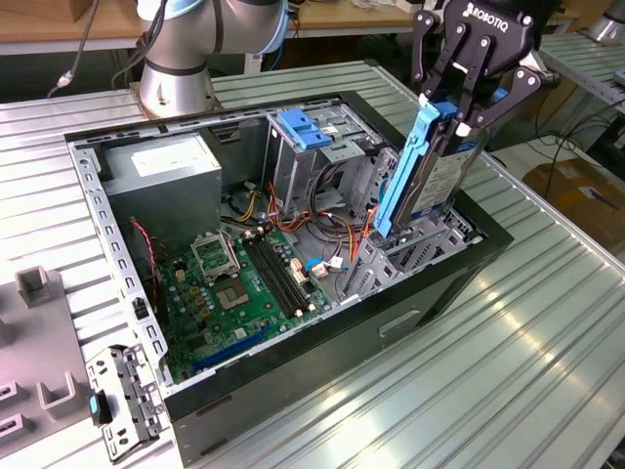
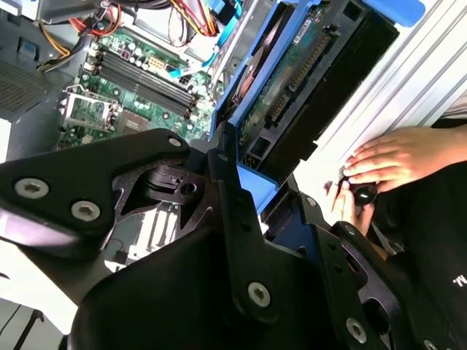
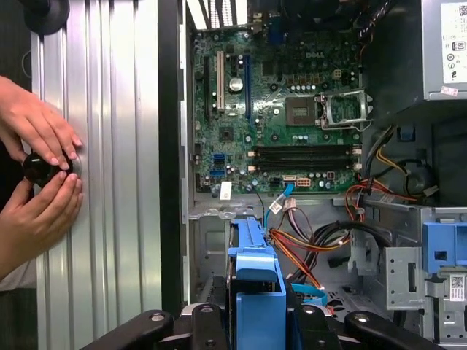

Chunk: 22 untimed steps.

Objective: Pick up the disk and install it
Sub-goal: 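Insert the disk into the insertion slot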

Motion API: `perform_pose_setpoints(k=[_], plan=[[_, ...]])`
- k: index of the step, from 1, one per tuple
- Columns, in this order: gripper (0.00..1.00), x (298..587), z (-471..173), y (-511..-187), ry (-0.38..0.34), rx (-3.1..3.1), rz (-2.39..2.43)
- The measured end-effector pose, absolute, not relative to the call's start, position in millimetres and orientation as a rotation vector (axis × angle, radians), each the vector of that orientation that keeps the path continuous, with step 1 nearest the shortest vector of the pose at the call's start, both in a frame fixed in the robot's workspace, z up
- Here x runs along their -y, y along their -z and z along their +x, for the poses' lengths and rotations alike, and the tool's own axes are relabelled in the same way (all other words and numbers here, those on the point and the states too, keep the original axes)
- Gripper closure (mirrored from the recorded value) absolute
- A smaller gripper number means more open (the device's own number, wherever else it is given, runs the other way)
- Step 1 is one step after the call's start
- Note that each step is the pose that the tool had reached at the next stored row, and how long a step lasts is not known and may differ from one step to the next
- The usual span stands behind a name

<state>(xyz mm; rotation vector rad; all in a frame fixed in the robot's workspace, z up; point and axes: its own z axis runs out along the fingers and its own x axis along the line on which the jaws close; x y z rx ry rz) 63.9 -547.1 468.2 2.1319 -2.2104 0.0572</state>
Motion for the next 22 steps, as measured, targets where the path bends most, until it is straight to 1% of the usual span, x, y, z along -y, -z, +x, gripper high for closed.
perform_pose_setpoints(k=[22], plan=[[0.63,542.0,65.6,-447.4,-0.055,2.193,2.148]])
